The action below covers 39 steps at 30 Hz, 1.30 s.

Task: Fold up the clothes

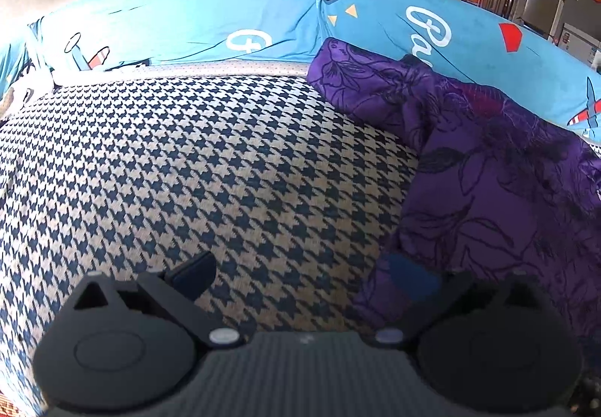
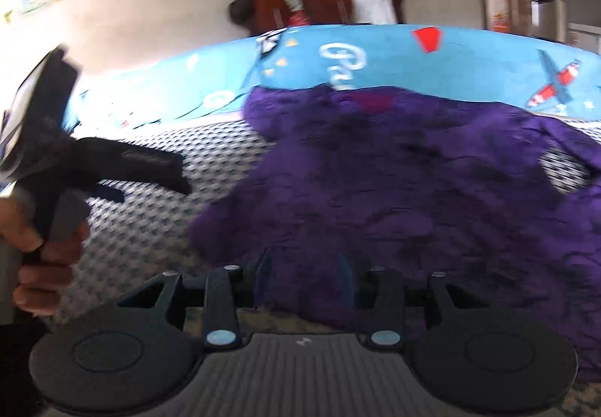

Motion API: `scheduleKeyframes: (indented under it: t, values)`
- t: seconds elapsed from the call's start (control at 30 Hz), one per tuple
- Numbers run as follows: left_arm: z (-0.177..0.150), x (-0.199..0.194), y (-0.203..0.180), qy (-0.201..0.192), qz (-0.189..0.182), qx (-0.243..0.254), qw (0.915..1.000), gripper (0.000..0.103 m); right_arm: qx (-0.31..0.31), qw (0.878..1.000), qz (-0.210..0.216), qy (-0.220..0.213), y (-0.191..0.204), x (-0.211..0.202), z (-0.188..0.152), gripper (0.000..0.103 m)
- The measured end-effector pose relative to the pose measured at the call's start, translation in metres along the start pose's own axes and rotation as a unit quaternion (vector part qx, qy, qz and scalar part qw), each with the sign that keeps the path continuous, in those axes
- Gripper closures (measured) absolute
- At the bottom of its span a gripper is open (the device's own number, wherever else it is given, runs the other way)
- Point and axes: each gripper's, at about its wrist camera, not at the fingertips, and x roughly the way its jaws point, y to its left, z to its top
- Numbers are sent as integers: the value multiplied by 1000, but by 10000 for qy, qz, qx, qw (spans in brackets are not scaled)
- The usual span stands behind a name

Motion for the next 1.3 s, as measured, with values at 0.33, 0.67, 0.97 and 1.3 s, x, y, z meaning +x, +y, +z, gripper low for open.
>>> scheduleKeyframes:
  t: [0.33, 0.67, 0.97, 1.3]
  values:
    - [22, 7, 0, -75, 46, 177, 9998, 0, -455, 9979, 424, 152, 37, 39, 7, 57]
    - [35, 5, 17, -121, 63, -188, 9997, 0, -1027, 9935, 446, 187, 76, 85, 9, 35]
    - [37, -6, 25, -223, -43, -362, 9991, 0, -1372, 9901, -253, 124, 93, 129, 5, 32]
    - [34, -8, 24, -279, -6, -306, 9991, 0, -519, 9986, -118, 9, 70, 131, 19, 84]
